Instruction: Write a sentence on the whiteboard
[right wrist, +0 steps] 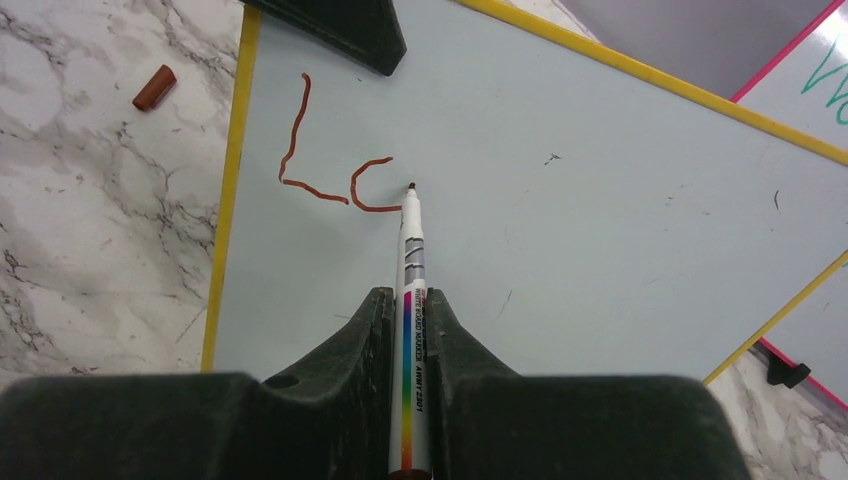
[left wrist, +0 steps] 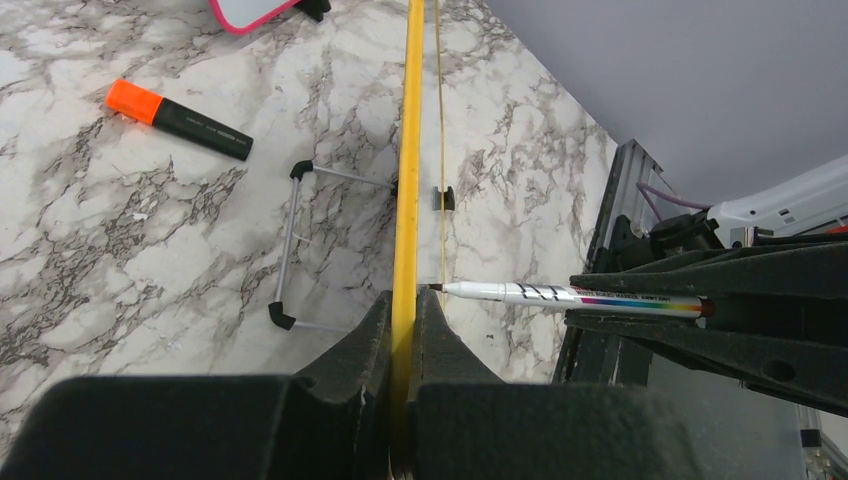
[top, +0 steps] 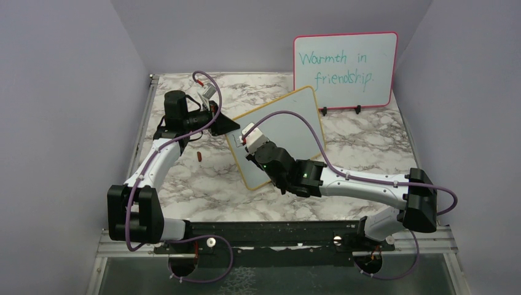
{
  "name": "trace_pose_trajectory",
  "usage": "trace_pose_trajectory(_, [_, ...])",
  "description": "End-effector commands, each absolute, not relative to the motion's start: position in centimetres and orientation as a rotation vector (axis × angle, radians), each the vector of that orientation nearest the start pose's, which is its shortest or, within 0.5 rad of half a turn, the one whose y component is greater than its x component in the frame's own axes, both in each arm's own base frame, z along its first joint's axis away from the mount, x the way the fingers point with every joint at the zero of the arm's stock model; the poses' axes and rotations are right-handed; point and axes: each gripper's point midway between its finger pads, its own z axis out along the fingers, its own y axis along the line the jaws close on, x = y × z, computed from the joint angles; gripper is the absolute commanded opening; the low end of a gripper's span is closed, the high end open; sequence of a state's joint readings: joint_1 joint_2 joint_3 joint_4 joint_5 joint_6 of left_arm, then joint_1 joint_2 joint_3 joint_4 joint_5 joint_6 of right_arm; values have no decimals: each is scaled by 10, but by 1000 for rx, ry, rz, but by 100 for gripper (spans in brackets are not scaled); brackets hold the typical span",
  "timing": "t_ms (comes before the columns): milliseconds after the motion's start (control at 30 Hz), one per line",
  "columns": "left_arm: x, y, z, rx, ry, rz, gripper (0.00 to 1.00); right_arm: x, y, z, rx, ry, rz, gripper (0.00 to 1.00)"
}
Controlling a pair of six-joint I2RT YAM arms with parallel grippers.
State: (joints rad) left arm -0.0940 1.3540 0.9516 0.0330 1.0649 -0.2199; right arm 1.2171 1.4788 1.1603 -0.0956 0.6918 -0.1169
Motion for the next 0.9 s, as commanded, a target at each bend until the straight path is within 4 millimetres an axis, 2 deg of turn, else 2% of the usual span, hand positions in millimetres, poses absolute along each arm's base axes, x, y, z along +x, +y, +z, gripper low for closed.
trace_pose_trajectory(0, [316, -195, 215, 641, 1887, -1215, 0, 264, 357, 252, -735, 1678, 78, 1])
trace_pose_trajectory(867, [317, -195, 214, 640, 1891, -1212, 0, 261, 365, 257, -751, 1662, 125, 1])
